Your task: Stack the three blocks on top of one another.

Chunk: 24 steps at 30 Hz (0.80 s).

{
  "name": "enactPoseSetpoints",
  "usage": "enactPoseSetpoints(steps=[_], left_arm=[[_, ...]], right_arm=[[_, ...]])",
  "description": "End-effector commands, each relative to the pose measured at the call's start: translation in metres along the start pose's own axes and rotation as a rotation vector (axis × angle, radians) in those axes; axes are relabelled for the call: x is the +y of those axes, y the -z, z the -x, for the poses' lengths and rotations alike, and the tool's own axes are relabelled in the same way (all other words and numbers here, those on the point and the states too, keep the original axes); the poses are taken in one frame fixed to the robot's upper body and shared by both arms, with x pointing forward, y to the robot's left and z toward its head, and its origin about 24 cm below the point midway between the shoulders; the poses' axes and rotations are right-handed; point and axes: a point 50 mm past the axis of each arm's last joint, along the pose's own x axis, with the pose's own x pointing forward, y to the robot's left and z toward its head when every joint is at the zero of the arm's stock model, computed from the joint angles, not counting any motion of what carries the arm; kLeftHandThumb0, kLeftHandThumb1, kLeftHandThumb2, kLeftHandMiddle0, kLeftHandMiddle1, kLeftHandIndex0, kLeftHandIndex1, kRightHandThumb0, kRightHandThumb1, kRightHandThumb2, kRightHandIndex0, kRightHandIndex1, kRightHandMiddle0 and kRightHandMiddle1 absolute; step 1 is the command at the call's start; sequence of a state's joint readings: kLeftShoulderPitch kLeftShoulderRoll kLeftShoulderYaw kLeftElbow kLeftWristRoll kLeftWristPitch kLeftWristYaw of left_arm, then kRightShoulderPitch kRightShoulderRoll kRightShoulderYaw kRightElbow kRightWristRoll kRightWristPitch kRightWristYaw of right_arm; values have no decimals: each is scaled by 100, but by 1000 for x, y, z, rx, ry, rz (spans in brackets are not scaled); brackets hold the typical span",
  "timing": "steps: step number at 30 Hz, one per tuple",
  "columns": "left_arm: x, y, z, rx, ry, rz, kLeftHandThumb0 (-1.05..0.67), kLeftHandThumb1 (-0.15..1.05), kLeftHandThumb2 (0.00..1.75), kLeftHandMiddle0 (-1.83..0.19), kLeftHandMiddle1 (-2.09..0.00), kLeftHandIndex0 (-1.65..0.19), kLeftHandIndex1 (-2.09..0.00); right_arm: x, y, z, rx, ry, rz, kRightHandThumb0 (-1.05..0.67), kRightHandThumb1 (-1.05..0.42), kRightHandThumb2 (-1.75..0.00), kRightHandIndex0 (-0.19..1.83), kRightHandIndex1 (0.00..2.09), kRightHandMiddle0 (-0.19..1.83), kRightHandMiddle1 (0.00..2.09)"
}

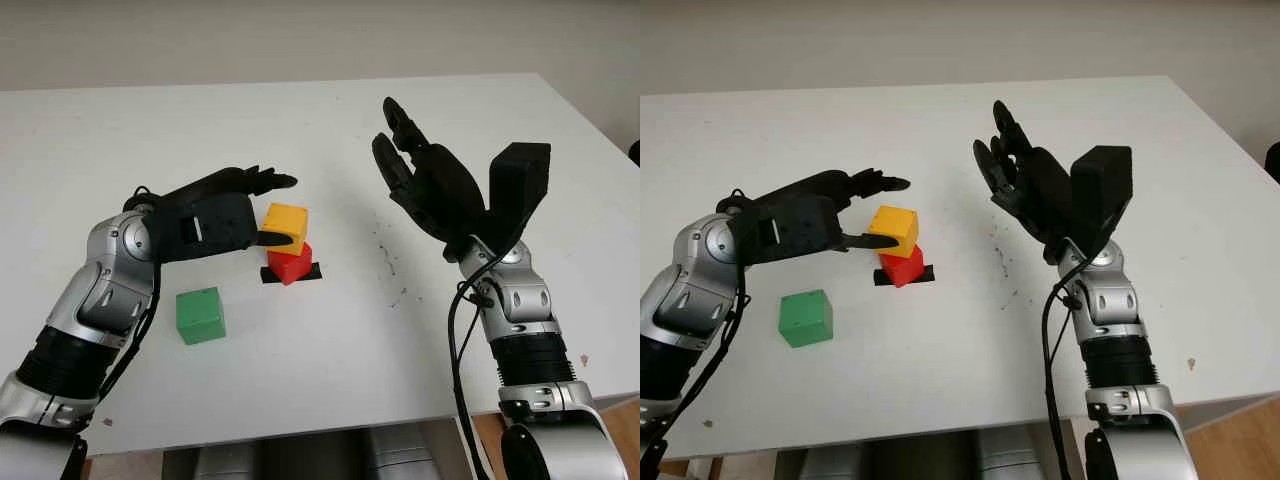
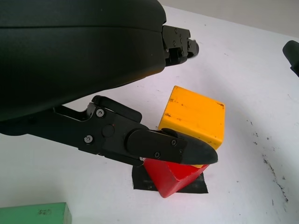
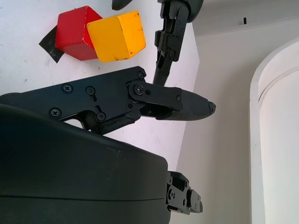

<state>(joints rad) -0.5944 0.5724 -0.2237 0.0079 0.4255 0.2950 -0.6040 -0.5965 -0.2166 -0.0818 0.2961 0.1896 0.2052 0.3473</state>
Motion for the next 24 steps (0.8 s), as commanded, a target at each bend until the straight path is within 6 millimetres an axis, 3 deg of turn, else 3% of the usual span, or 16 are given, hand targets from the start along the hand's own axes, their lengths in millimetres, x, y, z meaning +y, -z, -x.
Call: enactPoseSetpoints(steps=[1, 10, 12, 15, 17, 23, 24], left_arm=[[9, -6, 0, -17, -17, -15, -76, 105, 12, 19, 0, 19, 0], [16, -6, 11, -87, -12, 99, -85, 100, 5, 19, 0, 19, 0], [21, -7, 19, -131, -40, 135, -92, 103, 12, 19, 0, 19, 0], [29, -7, 32, -199, -175, 256, -91, 105, 37, 19, 0, 19, 0], [33, -7, 40, -229, -291, 322, -90, 105, 45, 19, 0, 19, 0], [41, -3, 66, -266, -513, 358, -77, 105, 34, 14, -5, 14, -6], [42, 0, 72, -256, -545, 341, -75, 105, 30, 8, -8, 5, -10]], right_arm=[[0, -7, -1, -30, -4, 11, -59, -105, -53, -19, 0, -19, 0], [1, -6, -1, -25, -1, 12, -59, -105, -53, -19, 0, -19, 0], [0, -5, 0, -24, -1, 9, -59, -105, -53, -19, 0, -19, 0], [0, -5, 0, -21, 7, -8, -59, -105, -52, -19, 0, -19, 0], [-1, -4, -1, -24, 10, -13, -59, -105, -52, -19, 0, -19, 0], [-3, -6, 0, -59, 7, -31, -60, -105, -59, -19, 0, -19, 0], [-5, -6, 1, -68, 11, -23, -60, -105, -65, -19, 0, -19, 0]])
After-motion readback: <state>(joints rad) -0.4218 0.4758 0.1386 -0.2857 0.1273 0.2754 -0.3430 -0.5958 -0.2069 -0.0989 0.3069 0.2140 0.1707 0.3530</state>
